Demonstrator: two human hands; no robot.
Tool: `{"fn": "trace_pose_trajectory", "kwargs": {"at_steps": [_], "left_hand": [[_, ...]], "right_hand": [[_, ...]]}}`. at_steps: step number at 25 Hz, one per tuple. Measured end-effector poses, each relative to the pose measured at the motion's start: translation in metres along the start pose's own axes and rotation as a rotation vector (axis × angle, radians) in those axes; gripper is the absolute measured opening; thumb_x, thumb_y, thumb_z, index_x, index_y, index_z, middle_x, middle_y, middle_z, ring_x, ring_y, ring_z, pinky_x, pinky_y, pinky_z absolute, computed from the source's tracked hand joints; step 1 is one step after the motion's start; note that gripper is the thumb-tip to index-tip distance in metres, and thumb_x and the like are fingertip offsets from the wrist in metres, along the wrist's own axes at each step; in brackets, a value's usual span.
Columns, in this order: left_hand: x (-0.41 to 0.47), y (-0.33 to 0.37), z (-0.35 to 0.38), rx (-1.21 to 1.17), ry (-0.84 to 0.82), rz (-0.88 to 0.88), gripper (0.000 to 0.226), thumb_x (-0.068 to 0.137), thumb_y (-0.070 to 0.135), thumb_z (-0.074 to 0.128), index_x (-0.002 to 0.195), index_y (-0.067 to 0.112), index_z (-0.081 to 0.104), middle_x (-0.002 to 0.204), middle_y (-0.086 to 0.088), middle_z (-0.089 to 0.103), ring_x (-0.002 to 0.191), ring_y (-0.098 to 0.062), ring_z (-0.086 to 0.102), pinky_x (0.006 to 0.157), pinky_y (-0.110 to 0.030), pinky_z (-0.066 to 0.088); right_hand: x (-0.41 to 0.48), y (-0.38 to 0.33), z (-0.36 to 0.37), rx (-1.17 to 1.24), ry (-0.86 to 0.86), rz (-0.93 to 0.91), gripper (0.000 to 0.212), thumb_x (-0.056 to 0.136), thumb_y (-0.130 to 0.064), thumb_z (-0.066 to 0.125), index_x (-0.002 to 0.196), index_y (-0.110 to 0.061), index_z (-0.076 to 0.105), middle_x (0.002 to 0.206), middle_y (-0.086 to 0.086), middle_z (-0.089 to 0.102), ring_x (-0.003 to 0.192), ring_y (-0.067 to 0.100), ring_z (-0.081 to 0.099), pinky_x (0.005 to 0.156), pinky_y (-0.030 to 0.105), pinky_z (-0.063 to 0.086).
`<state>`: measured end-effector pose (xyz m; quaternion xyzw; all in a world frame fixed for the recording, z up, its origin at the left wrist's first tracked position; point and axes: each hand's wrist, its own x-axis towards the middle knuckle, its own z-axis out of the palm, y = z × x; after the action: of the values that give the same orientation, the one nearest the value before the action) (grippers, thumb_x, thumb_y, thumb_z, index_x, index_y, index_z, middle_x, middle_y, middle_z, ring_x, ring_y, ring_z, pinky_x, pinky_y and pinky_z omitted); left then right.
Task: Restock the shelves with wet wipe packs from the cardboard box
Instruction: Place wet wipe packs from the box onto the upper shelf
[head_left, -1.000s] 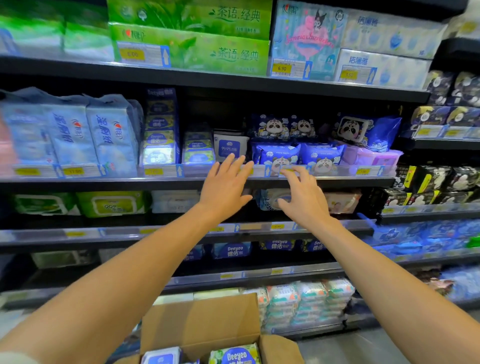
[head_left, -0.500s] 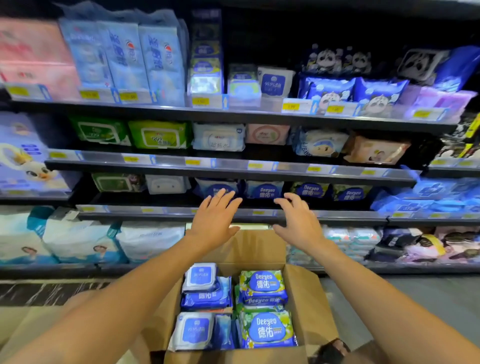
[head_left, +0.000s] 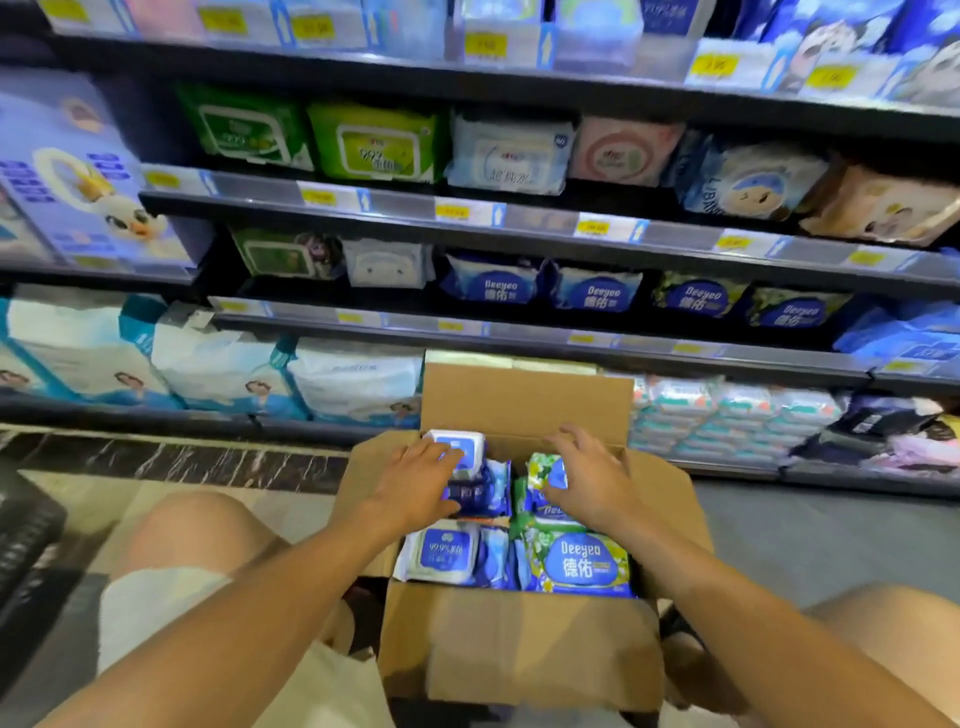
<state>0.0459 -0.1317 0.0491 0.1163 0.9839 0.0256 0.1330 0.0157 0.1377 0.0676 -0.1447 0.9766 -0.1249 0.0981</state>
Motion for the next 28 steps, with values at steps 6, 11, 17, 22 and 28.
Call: {"fn": "trace_pose_trajectory", "kwargs": {"at_steps": [6,11,17,22,28], "left_hand": [[-0.009,-0.014,0.046,0.072,-0.307,-0.003,0.097,0.080,0.064,0.073,0.157,0.023,0.031,0.159,-0.004,0.040,0.145,-0.026,0.038,0.115,-0.047,0.035],[-0.010,-0.026,0.073,0.021,-0.414,0.009,0.110,0.079,0.064,0.077,0.161,0.023,0.018,0.160,-0.004,0.037,0.143,-0.025,0.040,0.111,-0.043,0.042],[-0.006,-0.029,0.080,-0.009,-0.383,0.032,0.102,0.078,0.065,0.077,0.156,0.026,0.025,0.155,0.000,0.042,0.140,-0.020,0.044,0.106,-0.041,0.048],[-0.005,-0.025,0.082,0.010,-0.318,0.045,0.088,0.075,0.068,0.075,0.143,0.027,0.036,0.144,0.003,0.052,0.129,-0.018,0.054,0.099,-0.041,0.052],[-0.008,-0.031,0.075,-0.018,-0.198,0.026,0.090,0.072,0.072,0.074,0.141,0.027,0.038,0.144,0.004,0.051,0.121,-0.019,0.059,0.096,-0.038,0.053]], "right_hand": [[-0.001,-0.003,0.054,0.100,-0.082,0.004,0.072,0.082,-0.040,0.075,0.147,-0.029,0.045,0.157,0.000,0.030,0.140,0.029,0.041,0.105,0.045,0.045],[-0.004,0.001,0.089,0.133,-0.131,0.019,0.070,0.086,-0.039,0.072,0.149,-0.026,0.044,0.158,0.001,0.028,0.142,0.028,0.040,0.105,0.043,0.046],[-0.005,-0.006,0.104,0.129,-0.140,-0.018,0.072,0.088,-0.037,0.071,0.152,-0.025,0.039,0.158,0.000,0.030,0.139,0.025,0.043,0.099,0.039,0.050],[-0.007,-0.008,0.104,0.160,-0.119,-0.005,0.082,0.088,-0.036,0.072,0.157,-0.022,0.031,0.156,0.002,0.035,0.138,0.024,0.045,0.098,0.038,0.050],[-0.008,-0.003,0.106,0.170,-0.150,0.017,0.080,0.090,-0.037,0.071,0.158,-0.023,0.030,0.157,0.001,0.031,0.136,0.024,0.046,0.099,0.041,0.051]]}}
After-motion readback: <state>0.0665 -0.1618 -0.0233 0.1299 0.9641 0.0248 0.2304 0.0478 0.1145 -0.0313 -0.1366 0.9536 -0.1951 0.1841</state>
